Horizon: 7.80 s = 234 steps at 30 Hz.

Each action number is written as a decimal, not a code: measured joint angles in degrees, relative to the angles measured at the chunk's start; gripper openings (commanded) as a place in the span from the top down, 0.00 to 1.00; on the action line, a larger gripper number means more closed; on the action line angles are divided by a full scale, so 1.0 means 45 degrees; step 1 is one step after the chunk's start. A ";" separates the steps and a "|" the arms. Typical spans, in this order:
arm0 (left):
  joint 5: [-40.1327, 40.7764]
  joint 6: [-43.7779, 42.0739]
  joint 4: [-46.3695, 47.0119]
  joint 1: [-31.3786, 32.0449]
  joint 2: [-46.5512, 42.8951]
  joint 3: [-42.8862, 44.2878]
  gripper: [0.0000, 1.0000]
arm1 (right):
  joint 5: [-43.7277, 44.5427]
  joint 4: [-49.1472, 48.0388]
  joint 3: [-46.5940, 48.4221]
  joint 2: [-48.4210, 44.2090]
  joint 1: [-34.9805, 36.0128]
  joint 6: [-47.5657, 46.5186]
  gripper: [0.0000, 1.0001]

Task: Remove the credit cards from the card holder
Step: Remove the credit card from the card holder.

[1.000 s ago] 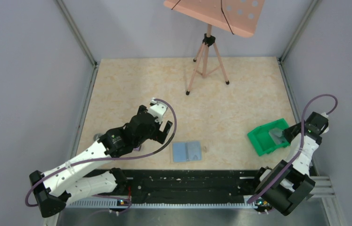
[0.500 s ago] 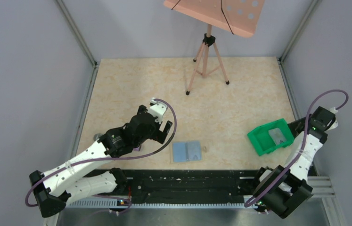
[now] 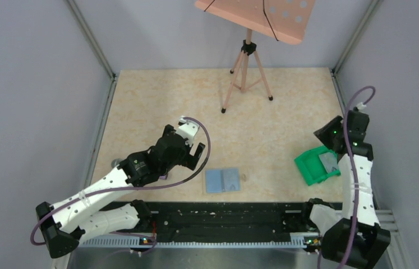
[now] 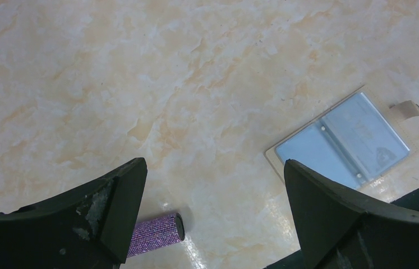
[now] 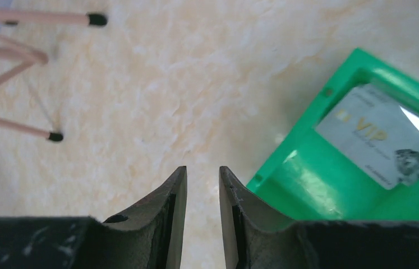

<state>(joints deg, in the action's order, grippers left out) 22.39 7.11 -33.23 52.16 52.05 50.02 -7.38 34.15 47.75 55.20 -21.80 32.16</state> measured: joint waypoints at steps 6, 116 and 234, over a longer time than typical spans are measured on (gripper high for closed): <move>0.0029 0.0078 0.0010 0.0000 0.0442 0.0000 0.03 | 0.0733 -0.0214 -0.0117 -0.0102 0.4488 0.0675 0.73; -0.9156 0.8966 0.8310 -0.1564 0.6271 -0.4881 0.85 | 0.1841 -1.0705 -0.6353 0.2482 1.6971 0.5484 0.67; -0.9214 0.9311 0.8548 -0.1229 0.6635 -0.4556 0.77 | 0.1666 -0.8684 -0.5542 0.2506 1.6451 0.4158 0.58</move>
<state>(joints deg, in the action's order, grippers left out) -19.07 49.01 5.23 46.63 81.91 29.52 0.12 -4.93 22.81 66.48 52.23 50.87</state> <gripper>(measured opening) 0.230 0.419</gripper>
